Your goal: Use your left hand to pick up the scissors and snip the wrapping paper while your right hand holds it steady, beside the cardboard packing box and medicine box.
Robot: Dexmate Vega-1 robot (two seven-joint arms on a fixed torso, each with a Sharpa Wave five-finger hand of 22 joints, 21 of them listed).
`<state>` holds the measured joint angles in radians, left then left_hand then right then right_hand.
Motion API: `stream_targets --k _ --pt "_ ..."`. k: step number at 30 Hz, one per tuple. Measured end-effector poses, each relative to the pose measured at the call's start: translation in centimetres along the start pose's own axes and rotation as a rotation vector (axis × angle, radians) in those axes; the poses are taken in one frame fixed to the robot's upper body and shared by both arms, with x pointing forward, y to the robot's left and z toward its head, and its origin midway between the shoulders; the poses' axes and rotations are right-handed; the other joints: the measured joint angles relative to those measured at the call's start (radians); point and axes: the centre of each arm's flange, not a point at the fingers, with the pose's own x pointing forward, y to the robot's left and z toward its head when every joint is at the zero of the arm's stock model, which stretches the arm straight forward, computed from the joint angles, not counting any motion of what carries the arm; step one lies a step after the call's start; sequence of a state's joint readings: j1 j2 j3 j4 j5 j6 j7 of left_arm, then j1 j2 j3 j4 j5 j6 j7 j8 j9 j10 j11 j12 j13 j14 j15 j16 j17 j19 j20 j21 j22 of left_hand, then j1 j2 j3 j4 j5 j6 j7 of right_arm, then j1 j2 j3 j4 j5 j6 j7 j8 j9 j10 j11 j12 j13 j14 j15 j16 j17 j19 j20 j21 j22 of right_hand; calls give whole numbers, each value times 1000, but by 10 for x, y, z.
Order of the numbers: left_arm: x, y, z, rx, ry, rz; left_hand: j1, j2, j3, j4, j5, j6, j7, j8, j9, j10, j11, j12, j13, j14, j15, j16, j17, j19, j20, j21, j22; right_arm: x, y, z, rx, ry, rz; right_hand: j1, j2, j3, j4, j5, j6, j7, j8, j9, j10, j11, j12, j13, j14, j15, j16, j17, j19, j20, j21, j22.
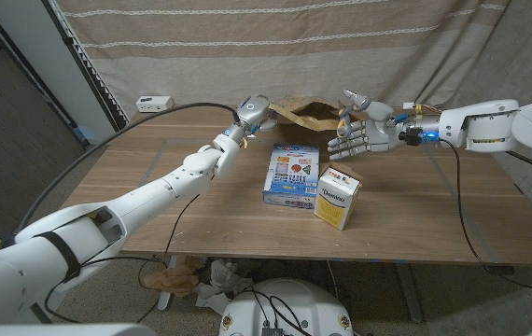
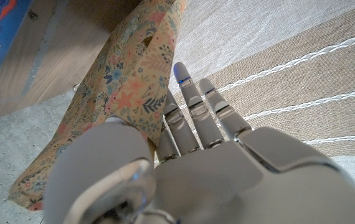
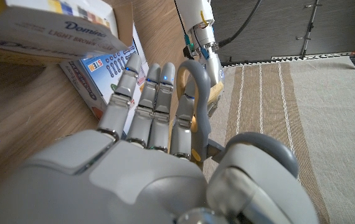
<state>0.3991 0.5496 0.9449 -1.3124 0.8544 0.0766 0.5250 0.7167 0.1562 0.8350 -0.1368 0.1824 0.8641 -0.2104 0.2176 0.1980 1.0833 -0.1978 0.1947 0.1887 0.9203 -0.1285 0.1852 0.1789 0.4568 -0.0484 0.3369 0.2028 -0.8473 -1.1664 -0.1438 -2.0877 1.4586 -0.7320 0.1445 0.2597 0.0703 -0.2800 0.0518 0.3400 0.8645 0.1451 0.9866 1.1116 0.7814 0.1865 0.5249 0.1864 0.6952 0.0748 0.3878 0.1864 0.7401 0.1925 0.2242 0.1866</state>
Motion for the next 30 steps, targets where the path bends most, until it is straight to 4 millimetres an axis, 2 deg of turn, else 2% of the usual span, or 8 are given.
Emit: stream_targets --k 11,13,16,18,19,21,25,30 --pt "0 0 0 -2 -5 -4 1 1 0 0 0 -6 -5 0 0 0 0 0 0 -6 6 0 0 -5 5 0 -3 4 -5 3 8 -1 -13 10 19 10 0 -4 0 0 0 0 19 -3 -4 2 15 -8 0 0 3 -3 0 0" --pt "0 0 1 -3 -6 -4 1 1 0 0 0 -6 -5 0 0 0 0 0 0 -6 6 0 0 -5 5 0 -3 4 -5 3 9 -1 -13 18 36 22 -1 -4 0 0 29 0 29 -8 -4 2 24 -16 0 1 7 -7 0 0" --pt "0 -1 0 -4 -6 -5 1 1 0 0 0 -6 -5 0 0 0 0 0 0 -6 6 0 0 -5 5 0 -3 5 -6 2 14 2 -24 54 83 62 -12 -12 27 27 65 0 48 -17 -7 4 41 -27 0 3 16 -19 0 1" --pt "0 -1 0 -5 -5 -6 1 1 0 0 0 -6 -5 0 0 0 0 0 0 -7 4 0 0 -5 5 0 -3 5 -6 2 15 2 -24 92 114 103 -29 -19 30 31 111 1 63 -21 -8 7 52 -38 0 7 21 -36 0 2" --pt "0 -1 0 -5 -5 -6 1 1 0 0 0 -6 -5 0 0 0 0 0 0 -8 4 0 0 -5 5 0 -3 5 -7 2 17 3 -29 130 122 134 -44 -27 30 31 169 1 71 -26 -12 7 57 -43 0 7 20 -42 0 2" --pt "0 -1 0 -5 -5 -5 1 1 0 0 0 -6 -5 0 0 0 0 0 0 -8 4 0 0 -5 5 0 -3 5 -7 2 18 3 -31 182 131 180 -64 -37 32 32 192 1 81 -33 -15 11 66 -52 0 12 23 -45 0 2" --pt "1 -1 0 -6 -6 -4 1 1 0 0 0 -6 -5 0 0 0 0 0 0 -7 4 0 0 -5 5 0 -3 6 -6 1 19 3 -34 239 133 257 -81 -56 43 28 192 1 116 -53 -16 18 84 -66 0 19 31 -58 0 2" --pt "1 -1 0 -5 -6 -2 1 1 0 0 0 -6 -5 0 0 -2 2 0 0 -7 4 0 0 -5 5 0 -3 6 -6 0 20 4 -41 253 137 277 -79 -63 42 27 192 0 126 -63 -16 21 90 -68 0 21 34 -66 0 2"
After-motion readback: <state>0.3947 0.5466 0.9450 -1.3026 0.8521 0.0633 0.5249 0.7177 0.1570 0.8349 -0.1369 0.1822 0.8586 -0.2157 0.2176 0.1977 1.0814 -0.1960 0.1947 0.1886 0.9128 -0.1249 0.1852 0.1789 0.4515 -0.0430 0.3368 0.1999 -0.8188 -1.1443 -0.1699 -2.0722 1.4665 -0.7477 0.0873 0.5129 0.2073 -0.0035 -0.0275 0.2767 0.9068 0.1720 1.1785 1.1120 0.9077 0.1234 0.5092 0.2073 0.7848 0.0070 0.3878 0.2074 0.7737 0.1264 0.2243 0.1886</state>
